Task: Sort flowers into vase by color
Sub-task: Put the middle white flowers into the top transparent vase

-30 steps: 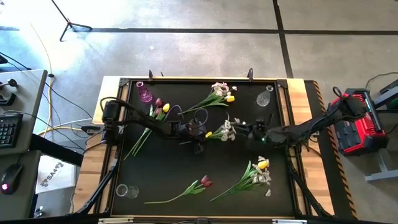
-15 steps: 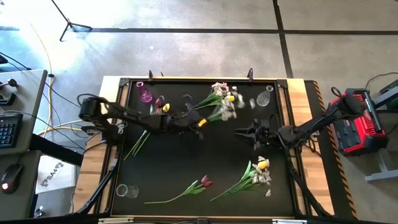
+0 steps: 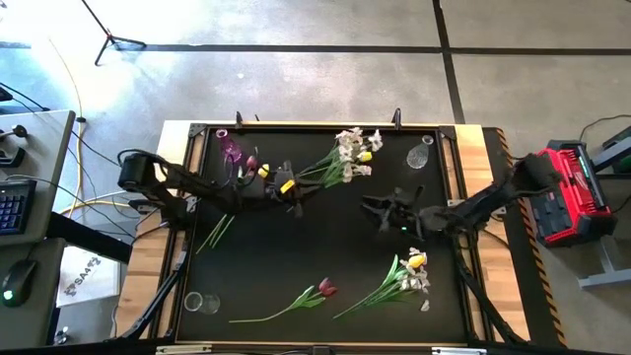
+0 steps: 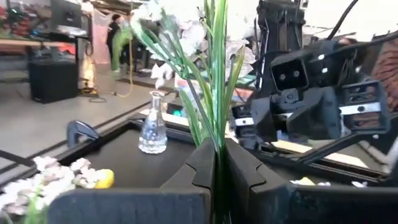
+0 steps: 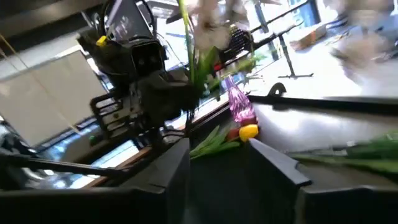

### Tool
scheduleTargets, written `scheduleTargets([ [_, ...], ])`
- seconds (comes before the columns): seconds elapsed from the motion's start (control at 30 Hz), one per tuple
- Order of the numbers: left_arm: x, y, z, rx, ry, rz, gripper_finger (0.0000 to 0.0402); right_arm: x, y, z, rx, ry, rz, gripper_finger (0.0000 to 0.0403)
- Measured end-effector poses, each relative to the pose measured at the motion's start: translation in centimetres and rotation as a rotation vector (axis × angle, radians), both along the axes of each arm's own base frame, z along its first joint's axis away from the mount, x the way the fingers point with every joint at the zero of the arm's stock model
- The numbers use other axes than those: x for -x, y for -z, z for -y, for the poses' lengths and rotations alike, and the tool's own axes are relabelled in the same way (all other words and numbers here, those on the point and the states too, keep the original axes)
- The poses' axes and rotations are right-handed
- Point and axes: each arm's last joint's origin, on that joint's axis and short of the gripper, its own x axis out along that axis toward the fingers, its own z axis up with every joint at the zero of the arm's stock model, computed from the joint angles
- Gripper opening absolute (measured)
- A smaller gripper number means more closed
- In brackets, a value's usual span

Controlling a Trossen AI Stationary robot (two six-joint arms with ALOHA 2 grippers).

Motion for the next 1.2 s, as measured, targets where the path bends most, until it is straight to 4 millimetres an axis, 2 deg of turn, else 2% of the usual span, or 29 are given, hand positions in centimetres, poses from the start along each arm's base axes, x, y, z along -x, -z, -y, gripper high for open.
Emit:
scheduleTargets([
  [0.23, -0.5, 0.3, 0.7, 0.032, 0.146, 0.112, 0.0003, -5.7, -1.2, 0.2, 0.111, 0.035, -0.030, 0.0237],
  [0.37, -0.5, 0.2, 0.9, 0.035, 0.187, 0.122, 0.0003, -7.0, -1.8, 0.2, 0.120, 0.021, -0.010, 0.0261],
  [0.5, -0.5, 0.2, 1.1, 0.033, 0.209, 0.118, 0.0003, -7.2, -2.4, 0.2, 0.137, 0.022, 0.013, 0.0256],
  [0.67, -0.5, 0.3, 1.2, 0.031, 0.232, 0.110, 0.0003, -7.2, -2.8, 0.4, 0.146, 0.023, 0.047, 0.0221],
  [0.9, -0.6, 0.8, 1.2, 0.054, 0.232, 0.062, 0.0005, -7.6, -2.9, 1.6, 0.127, -0.096, 0.078, 0.0144],
  [1.03, -0.6, 1.1, 1.2, 0.058, 0.230, 0.032, 0.0015, -7.7, -2.8, 2.0, 0.127, -0.088, 0.068, 0.0094],
  [1.2, -0.6, 1.4, 1.1, 0.064, 0.206, 0.001, 0.0033, -7.7, -2.5, 2.2, 0.137, -0.084, 0.038, 0.0013],
])
